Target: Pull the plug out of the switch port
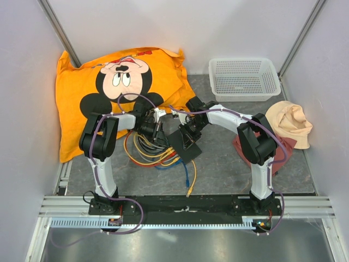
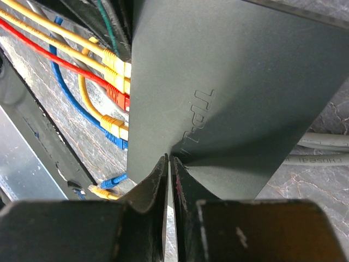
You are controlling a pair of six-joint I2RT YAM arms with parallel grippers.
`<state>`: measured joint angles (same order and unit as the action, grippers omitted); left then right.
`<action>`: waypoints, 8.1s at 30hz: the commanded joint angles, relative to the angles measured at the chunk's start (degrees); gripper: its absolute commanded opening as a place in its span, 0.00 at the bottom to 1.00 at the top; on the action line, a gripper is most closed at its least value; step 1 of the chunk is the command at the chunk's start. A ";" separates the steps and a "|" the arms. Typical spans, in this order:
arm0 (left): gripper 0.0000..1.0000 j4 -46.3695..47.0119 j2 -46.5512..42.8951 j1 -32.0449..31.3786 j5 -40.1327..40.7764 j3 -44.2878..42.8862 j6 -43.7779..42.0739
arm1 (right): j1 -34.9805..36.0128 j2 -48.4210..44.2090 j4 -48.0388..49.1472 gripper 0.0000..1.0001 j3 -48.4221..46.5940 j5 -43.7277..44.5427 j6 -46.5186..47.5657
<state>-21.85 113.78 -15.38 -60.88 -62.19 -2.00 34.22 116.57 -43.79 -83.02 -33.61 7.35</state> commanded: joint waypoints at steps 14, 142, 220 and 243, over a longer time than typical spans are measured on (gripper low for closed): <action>0.02 -19.99 -0.31 2.02 5.78 -4.07 -18.75 | 0.85 10.08 8.99 0.13 5.15 18.66 2.05; 0.02 10.07 -32.66 -1.85 40.49 10.78 7.28 | -23.49 -10.58 13.20 0.00 -16.82 52.05 2.04; 0.31 1.37 -19.56 -10.73 9.94 -6.00 -7.77 | -12.42 -16.82 4.77 0.44 17.19 -7.97 12.34; 0.38 10.77 0.83 -12.75 -0.55 -7.32 9.21 | -16.20 -6.01 1.16 0.32 14.21 -12.19 9.26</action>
<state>-15.53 113.51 -27.20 -59.16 -67.66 3.16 18.28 107.70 -42.81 -68.07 -49.01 15.53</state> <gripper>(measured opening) 0.393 0.319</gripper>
